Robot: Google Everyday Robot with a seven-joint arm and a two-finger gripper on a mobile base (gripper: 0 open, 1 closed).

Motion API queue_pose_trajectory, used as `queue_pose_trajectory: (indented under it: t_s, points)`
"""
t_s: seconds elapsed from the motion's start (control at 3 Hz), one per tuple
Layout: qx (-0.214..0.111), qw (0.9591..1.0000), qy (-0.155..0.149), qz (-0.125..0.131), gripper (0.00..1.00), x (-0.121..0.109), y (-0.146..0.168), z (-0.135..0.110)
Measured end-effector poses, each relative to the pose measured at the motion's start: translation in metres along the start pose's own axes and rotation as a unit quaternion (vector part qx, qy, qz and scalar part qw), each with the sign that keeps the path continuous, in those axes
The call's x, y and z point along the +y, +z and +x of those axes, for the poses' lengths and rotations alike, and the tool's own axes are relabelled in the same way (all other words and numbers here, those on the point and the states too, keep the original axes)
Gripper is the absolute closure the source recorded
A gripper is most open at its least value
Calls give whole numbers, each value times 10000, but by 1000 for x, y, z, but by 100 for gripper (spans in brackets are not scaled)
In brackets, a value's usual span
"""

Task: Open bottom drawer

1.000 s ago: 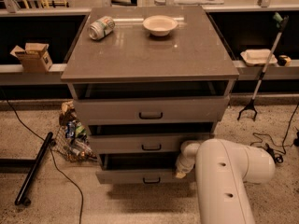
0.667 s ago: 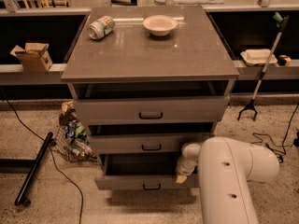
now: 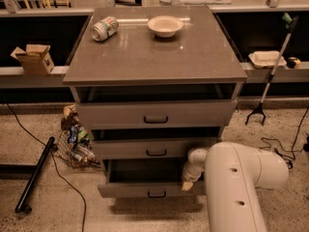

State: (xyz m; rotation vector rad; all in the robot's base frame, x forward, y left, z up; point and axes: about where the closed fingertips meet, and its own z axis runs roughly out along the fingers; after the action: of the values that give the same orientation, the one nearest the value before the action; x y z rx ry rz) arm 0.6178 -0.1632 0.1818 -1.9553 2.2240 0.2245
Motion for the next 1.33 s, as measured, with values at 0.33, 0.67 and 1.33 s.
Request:
queue_pose_trajectory:
  t_s: [0.33, 0.67, 1.33]
  points:
    - [0, 10000, 0, 0, 40, 0, 0, 0]
    - [0, 10000, 0, 0, 17, 0, 0, 0]
    - [29, 9998, -25, -182, 0, 9, 6, 2]
